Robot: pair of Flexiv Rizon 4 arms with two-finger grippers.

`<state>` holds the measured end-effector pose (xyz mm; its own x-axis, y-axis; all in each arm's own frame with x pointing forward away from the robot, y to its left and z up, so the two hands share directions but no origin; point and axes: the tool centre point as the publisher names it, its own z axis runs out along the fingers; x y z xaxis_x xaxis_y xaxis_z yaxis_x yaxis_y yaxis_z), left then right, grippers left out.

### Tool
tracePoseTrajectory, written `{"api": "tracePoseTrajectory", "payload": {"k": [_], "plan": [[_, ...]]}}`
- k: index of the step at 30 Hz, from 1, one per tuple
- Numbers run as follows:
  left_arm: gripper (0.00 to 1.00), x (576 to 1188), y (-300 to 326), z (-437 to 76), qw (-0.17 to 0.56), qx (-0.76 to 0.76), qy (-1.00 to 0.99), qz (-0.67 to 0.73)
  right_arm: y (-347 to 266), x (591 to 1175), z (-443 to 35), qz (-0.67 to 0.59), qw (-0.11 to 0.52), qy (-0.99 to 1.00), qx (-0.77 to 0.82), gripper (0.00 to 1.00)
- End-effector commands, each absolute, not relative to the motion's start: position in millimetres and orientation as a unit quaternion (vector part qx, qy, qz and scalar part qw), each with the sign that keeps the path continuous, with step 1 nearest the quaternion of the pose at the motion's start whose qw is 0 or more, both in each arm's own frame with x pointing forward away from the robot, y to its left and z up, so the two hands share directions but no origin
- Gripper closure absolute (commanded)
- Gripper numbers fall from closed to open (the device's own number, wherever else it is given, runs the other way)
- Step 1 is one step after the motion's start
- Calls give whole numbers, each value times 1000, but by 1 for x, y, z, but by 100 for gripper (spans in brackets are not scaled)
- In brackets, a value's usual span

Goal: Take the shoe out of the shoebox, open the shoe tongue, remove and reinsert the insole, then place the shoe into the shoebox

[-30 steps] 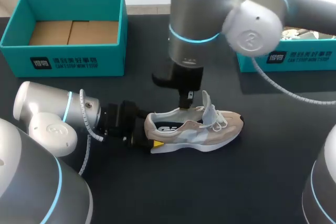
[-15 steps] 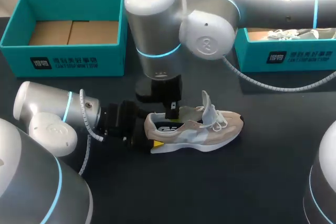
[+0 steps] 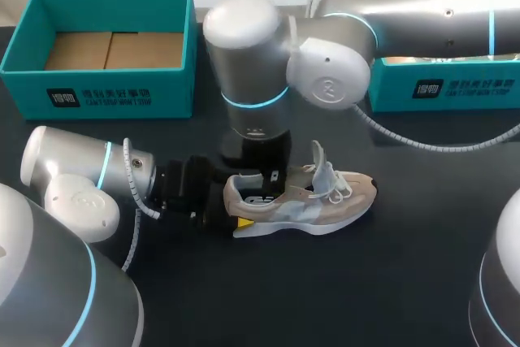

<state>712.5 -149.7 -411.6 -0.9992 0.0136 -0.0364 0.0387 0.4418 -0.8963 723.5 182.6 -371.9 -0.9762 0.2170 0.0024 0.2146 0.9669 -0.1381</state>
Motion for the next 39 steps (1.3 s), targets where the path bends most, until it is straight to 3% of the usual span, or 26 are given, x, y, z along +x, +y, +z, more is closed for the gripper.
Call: {"api": "tracePoseTrajectory", "payload": {"k": [1,3,5,19,21,22,23,24,39], "plan": [[100,718,-153,-422,12,16,850,-527,173,723,-372,49,4,-993,-109,62],[100,718,-153,-422,12,16,850,-527,173,726,-373,48,2,-993,-109,54],[100,718,-153,-422,12,16,850,-527,173,730,-378,42,-2,-993,-107,53],[100,718,-153,-422,12,16,850,-527,184,738,-420,13,22,-995,-98,54],[100,718,-153,-422,12,16,850,-527,185,734,-425,16,33,-995,-97,59],[100,718,-153,-422,12,16,850,-527,186,732,-426,17,37,-994,-97,66],[100,718,-153,-422,12,16,850,-527,187,729,-427,14,39,-994,-99,76],[100,718,-153,-422,12,16,850,-527,187,727,-427,12,42,-994,-101,100],[100,718,-153,-422,12,16,850,-527,166,702,-388,-10,24,-986,-164,100]]}}
